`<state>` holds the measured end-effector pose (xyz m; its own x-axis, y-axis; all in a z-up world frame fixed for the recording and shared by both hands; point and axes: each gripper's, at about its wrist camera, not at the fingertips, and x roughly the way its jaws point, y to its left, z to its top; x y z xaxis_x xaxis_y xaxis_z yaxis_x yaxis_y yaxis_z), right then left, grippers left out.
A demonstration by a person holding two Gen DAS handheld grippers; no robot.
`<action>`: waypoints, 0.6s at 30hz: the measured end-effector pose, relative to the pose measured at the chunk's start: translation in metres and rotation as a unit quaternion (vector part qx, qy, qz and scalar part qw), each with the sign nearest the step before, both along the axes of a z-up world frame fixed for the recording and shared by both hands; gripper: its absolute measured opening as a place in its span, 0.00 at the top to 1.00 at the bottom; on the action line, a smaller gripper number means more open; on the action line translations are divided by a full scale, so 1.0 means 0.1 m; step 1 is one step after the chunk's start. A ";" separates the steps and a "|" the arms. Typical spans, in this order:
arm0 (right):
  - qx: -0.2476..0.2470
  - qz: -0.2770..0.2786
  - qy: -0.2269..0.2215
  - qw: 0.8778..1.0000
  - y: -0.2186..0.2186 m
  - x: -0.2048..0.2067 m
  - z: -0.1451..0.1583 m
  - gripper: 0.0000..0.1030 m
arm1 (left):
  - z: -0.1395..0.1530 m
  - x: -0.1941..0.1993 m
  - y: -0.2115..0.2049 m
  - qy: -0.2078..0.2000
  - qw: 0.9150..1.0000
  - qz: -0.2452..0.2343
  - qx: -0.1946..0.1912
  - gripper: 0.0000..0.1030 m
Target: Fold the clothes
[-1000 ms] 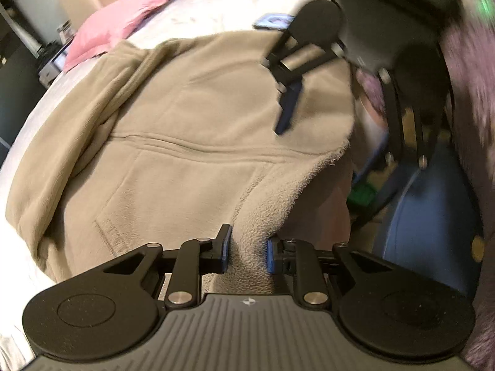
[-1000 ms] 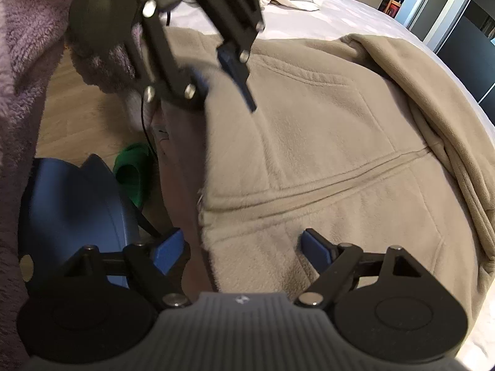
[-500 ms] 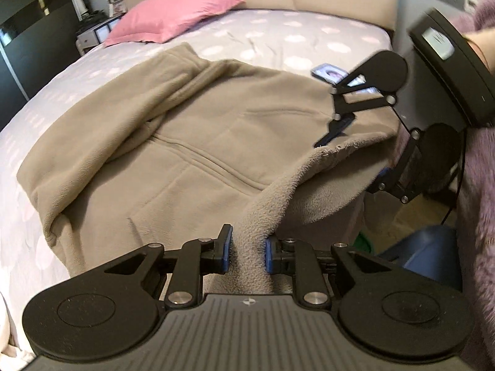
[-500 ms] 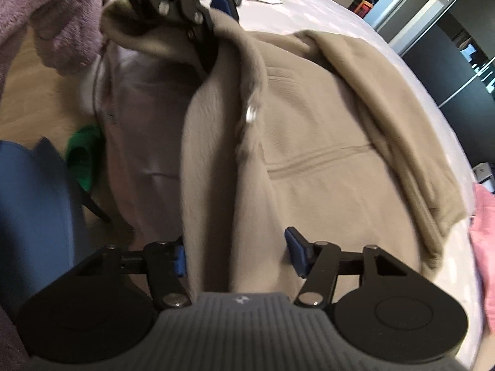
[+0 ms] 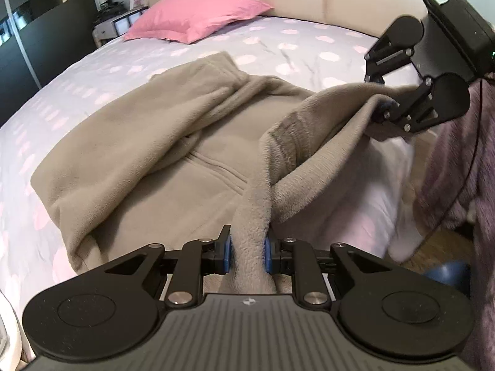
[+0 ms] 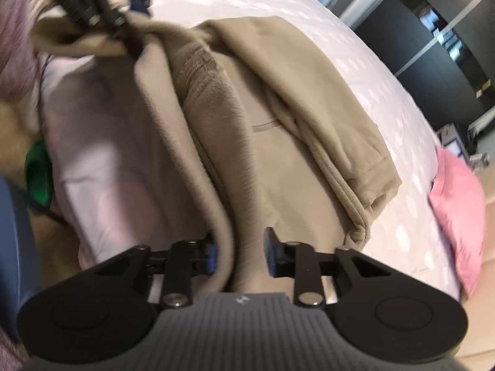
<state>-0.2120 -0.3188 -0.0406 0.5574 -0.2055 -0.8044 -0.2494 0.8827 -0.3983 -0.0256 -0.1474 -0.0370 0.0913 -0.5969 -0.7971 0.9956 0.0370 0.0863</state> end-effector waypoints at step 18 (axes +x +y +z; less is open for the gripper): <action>0.054 -0.100 0.021 0.993 -0.89 1.13 -0.32 0.35 | 0.19 1.05 -0.15 -0.020 0.975 0.215 -0.048 0.65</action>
